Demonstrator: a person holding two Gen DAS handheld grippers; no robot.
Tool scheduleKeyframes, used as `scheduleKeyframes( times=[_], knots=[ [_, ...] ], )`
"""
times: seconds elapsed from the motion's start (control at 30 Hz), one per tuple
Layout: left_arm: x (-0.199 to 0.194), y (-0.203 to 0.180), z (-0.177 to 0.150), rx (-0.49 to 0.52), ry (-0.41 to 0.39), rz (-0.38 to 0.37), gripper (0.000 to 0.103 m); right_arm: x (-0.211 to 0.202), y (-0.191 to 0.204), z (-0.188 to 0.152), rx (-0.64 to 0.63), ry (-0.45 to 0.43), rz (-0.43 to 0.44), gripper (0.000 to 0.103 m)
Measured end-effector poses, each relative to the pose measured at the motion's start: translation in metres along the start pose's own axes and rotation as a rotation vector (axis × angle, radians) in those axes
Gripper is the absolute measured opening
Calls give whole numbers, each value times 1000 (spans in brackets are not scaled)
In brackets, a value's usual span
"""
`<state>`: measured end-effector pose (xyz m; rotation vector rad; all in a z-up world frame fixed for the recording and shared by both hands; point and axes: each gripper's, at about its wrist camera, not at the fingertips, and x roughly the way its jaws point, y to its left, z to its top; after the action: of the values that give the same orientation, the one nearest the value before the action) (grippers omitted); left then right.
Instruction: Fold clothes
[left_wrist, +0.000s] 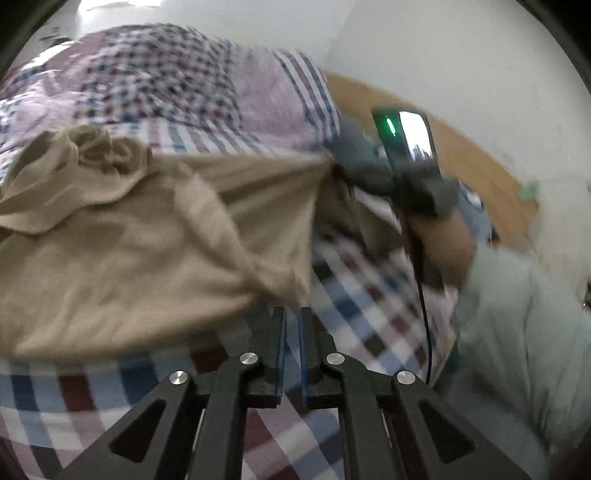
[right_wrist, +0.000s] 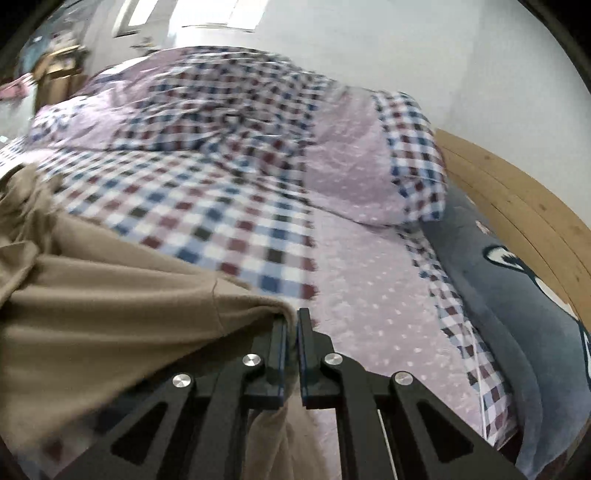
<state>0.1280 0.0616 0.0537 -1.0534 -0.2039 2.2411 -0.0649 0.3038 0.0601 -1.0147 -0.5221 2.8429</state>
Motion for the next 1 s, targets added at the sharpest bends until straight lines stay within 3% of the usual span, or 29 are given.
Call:
scheduleKeyframes(
  times=[0.07, 0.17, 0.33, 0.53, 0.57, 0.6, 0.67, 0.7, 1.0],
  knots=[
    [-3, -3, -1, 13, -10, -27, 36, 6, -15, 2, 44, 1, -51, 3],
    [-13, -2, 2, 9, -56, -60, 61, 14, -44, 3, 136, 1, -150, 3],
    [-30, 20, 8, -53, -128, -1, 64, 28, -104, -11, 331, 63, -291, 3],
    [-43, 64, 19, -167, -167, 138, 64, 48, -115, -38, 421, 199, -205, 8],
    [-45, 71, 21, -187, -176, 160, 64, 48, -114, -40, 421, 211, -192, 14],
    [-48, 77, 23, -202, -186, 174, 64, 46, -114, -41, 422, 217, -185, 30],
    [-52, 85, 26, -222, -205, 198, 64, 35, -113, -45, 434, 205, -175, 50],
    [-52, 87, 27, -226, -209, 206, 64, 30, -112, -48, 440, 200, -171, 56],
    [-35, 88, 26, -200, -165, 248, 64, -20, -95, -70, 513, 210, -21, 59]
  ],
)
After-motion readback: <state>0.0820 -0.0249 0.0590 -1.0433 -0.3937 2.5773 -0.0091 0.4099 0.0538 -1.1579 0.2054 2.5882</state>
